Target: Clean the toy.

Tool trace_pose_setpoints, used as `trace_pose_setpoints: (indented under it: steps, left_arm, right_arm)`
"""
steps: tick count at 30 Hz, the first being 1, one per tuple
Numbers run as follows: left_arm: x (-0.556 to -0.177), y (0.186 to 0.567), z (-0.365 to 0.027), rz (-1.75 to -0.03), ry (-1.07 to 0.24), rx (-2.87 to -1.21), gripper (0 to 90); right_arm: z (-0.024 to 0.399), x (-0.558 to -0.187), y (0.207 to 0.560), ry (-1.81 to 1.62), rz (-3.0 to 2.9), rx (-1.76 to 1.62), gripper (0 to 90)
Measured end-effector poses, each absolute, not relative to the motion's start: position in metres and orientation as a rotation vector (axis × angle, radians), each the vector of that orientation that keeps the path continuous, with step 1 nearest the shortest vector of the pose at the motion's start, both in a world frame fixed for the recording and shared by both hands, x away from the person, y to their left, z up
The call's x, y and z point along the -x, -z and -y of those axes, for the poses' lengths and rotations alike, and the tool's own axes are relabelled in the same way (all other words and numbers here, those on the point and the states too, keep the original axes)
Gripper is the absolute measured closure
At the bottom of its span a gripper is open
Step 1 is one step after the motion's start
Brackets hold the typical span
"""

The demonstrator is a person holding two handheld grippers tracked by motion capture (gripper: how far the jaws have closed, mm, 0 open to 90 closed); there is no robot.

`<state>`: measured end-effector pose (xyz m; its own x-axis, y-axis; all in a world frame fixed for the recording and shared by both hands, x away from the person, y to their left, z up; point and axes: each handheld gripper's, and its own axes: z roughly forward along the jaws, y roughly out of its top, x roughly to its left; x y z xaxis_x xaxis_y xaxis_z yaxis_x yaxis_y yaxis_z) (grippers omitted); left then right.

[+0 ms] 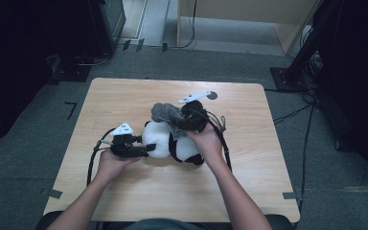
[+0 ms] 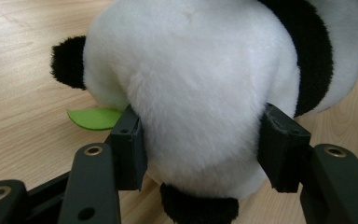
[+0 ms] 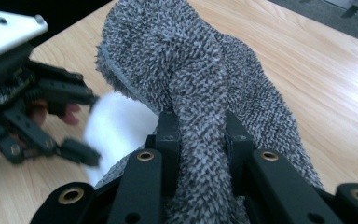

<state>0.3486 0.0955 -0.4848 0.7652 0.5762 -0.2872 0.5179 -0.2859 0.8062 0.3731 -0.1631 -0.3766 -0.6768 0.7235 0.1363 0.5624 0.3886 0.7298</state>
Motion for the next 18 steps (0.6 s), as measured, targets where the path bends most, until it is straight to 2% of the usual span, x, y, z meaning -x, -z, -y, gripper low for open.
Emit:
trace_pose_setpoints:
  steps: [11,18]
  left_arm:
    - [-0.348,0.484,-0.095,-0.872,-0.068,-1.945,41.7]
    - [-0.349,0.484,-0.095,-0.879,-0.06,-1.94,42.6]
  right_arm:
    - [0.096,-0.39,0.399,-1.043,-2.582,-1.119,72.9]
    - [0.106,-0.39,0.4,-1.02,-2.576,-1.1,72.8]
